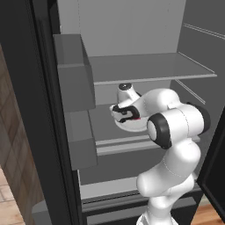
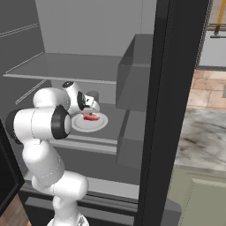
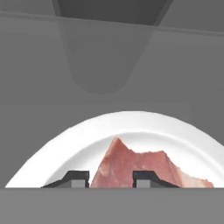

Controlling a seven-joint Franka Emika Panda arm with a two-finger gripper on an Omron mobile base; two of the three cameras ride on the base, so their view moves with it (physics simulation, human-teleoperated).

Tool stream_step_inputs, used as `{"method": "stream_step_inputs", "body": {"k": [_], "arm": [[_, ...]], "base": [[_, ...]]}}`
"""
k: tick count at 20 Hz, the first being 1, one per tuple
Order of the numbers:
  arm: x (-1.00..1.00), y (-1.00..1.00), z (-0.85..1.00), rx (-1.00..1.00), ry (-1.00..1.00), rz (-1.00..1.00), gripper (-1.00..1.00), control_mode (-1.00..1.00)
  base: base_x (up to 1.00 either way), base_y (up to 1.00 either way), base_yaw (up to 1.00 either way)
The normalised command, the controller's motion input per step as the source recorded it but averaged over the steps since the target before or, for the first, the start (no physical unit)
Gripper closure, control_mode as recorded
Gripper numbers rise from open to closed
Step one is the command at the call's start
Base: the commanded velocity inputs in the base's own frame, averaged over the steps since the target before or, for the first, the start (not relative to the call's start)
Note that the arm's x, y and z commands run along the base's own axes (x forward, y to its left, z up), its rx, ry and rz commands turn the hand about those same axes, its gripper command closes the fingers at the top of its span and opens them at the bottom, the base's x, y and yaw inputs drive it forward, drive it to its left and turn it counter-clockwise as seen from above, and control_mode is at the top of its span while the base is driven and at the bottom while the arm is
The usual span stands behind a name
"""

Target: Retrieve the steak from the fridge and place it on the saucepan with marinade on the stove.

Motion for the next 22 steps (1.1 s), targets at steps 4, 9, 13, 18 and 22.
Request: {"method": "stream_step_inputs", "body": {"k": [4, 9, 13, 18, 22], "arm": [[0.00, 0.00, -0.05, 0.00, 0.00, 0.00, 1.00, -1.00], [0.00, 0.00, 0.00, 0.00, 0.00, 0.00, 1.00, -1.00], [-0.04, 0.00, -0.04, 0.00, -0.05, 0.00, 1.00, -1.00], [-0.12, 0.00, -0.18, -0.03, -0.12, 0.00, 1.00, -1.00], [-0.10, 0.00, -0.18, -0.03, -0.10, 0.00, 1.00, -1.00]], "base": [[0.00, 0.00, 0.00], [0.00, 0.00, 0.00], [0.00, 0.00, 0.00], [0.00, 0.00, 0.00], [0.00, 0.00, 0.00]]}}
